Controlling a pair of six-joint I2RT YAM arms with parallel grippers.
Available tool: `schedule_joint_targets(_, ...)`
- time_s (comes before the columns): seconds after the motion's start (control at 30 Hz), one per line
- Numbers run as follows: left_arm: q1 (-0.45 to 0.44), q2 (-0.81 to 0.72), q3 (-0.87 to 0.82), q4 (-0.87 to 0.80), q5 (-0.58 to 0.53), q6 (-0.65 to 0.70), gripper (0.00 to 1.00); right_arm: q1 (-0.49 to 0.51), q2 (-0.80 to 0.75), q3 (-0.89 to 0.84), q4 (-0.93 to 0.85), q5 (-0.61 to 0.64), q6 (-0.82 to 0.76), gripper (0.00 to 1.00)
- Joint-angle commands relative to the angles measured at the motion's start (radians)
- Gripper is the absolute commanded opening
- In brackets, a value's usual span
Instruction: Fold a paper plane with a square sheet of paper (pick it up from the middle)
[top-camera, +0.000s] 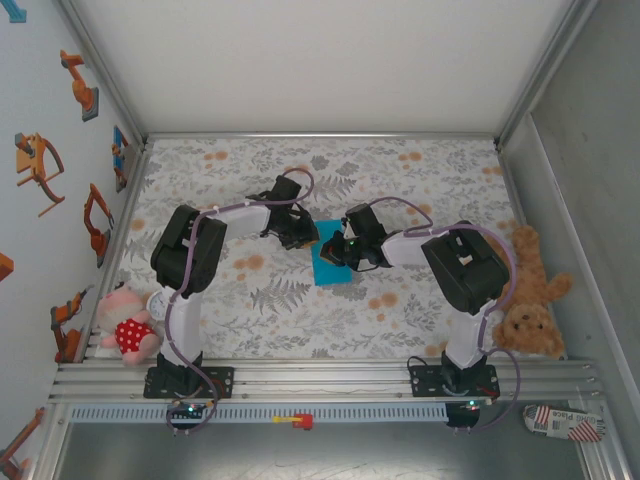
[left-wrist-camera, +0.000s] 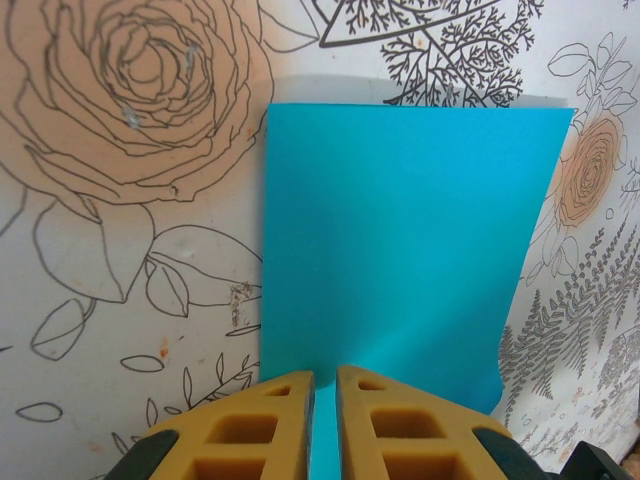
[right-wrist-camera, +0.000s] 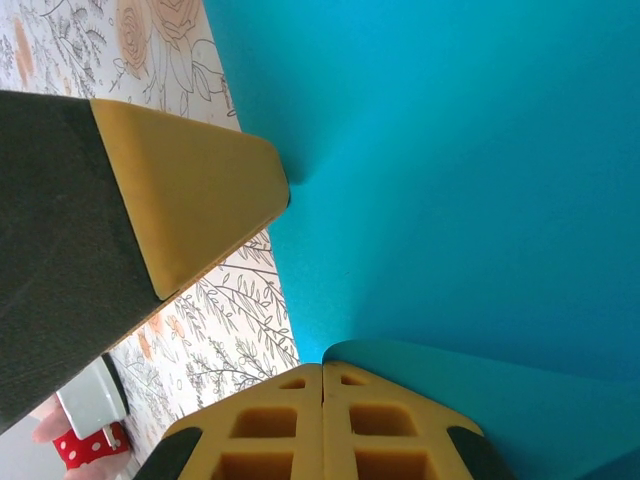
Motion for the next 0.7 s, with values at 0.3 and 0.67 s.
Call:
schedule_joint_targets(0.3, 0.003, 0.027, -0.017, -0.055, -0.021, 0.015, 0.16, 0.01, 0.018, 0.009, 0.007, 0.033, 0.014, 0.0)
schedule_joint_targets(0.67, 0.004, 0.026, -0.019, -0.055, -0.019, 0.015, 0.16, 0.01, 0.027, 0.016, -0.002, 0.035, 0.016, 0.0)
